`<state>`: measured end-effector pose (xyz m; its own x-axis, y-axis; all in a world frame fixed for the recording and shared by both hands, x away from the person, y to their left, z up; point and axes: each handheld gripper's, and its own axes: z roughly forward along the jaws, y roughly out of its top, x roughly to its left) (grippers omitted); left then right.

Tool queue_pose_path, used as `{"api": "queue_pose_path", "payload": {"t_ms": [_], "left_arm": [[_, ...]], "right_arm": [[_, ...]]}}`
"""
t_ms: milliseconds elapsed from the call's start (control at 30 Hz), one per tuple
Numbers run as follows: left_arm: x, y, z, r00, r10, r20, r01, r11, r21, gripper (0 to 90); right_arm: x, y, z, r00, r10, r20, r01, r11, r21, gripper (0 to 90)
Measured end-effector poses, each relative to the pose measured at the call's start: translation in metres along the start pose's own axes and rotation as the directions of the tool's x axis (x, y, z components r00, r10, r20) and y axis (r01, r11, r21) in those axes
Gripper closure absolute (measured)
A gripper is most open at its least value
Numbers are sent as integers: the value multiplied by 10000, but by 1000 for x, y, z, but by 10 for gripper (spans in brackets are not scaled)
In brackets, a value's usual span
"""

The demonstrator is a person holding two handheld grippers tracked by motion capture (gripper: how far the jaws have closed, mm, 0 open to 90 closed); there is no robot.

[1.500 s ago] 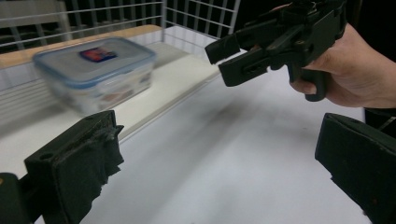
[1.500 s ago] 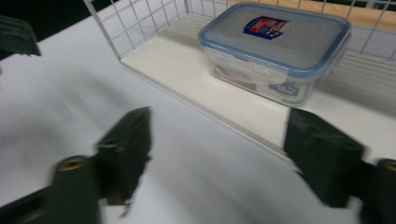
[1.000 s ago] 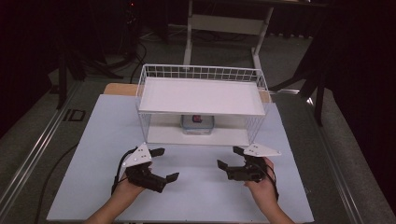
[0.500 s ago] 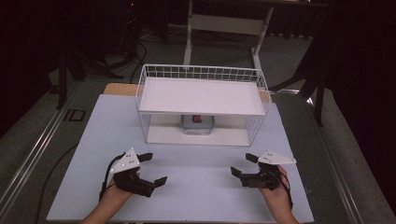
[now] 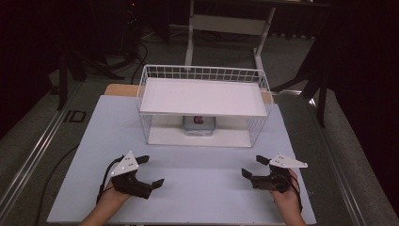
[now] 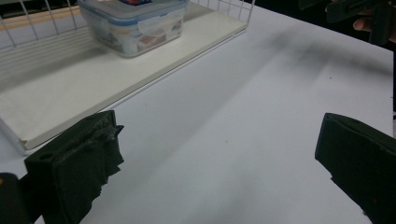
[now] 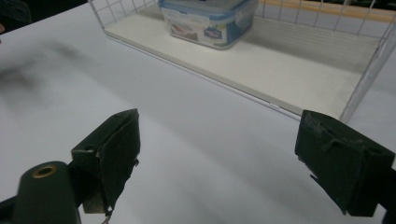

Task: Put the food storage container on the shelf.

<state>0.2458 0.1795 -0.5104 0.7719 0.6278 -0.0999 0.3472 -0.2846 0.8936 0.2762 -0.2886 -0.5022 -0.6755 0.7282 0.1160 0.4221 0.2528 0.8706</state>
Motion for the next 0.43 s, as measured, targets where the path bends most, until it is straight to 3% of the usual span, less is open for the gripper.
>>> {"api": "queue_pose_path", "payload": {"t_ms": [67,233,433], "left_arm": [[1,-1,0,9998,21,-208,-19,10000,83,9],[1,-1,2,9997,-61,-234,61,10000,7,9],[-7,2,7,9989,442,-162,-440,9990,117,9]], "right_arm": [[-1,-2,2,10000,-41,5,41,9999,95,142],[-1,-1,1,10000,33,-74,-34,10000,-55,145],[-1,-2,4,9999,-21,-118,21,10000,46,145]]}}
